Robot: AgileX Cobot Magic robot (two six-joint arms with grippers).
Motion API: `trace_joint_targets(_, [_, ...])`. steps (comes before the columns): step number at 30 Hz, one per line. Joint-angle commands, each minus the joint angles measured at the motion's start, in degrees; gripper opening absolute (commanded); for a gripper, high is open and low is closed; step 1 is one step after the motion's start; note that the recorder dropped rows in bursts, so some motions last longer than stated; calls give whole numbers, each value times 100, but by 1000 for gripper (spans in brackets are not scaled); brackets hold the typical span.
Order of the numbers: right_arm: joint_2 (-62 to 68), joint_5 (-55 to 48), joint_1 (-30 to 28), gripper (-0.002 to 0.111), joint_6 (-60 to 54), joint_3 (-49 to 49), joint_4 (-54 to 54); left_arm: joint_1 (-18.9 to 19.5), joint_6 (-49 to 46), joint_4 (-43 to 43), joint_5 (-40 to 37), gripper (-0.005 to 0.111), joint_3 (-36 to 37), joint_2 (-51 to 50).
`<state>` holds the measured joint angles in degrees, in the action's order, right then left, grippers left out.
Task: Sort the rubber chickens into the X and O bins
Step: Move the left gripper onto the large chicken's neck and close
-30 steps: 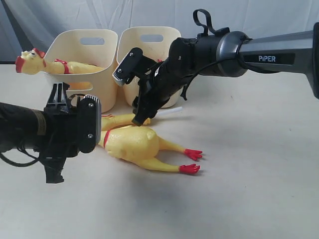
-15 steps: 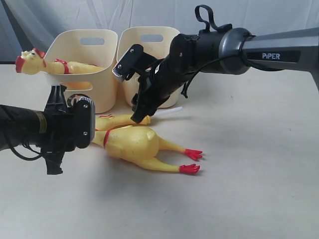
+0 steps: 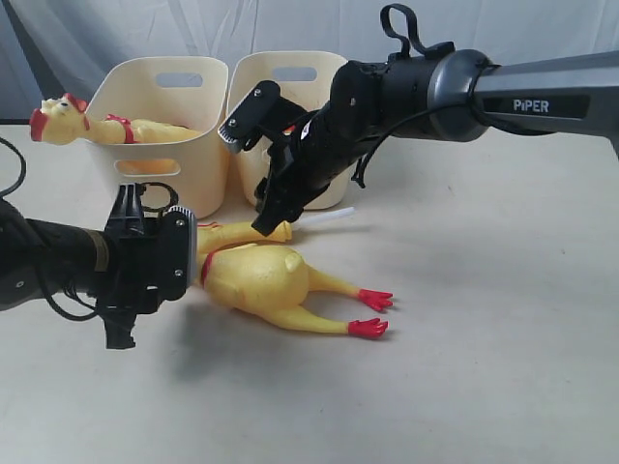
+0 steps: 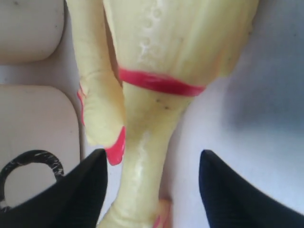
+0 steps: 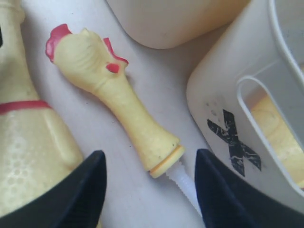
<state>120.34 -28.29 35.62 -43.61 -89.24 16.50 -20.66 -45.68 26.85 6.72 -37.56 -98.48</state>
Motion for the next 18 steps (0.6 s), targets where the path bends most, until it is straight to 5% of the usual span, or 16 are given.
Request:
trace_joint_targets(1, [-78,-39,-17,53,22,16,11,9,6,13,210,55,-156,-158])
trace_joint_targets(18, [-78,-51,-17,53,15,16,11,9,6,13,248,48,-345,-656])
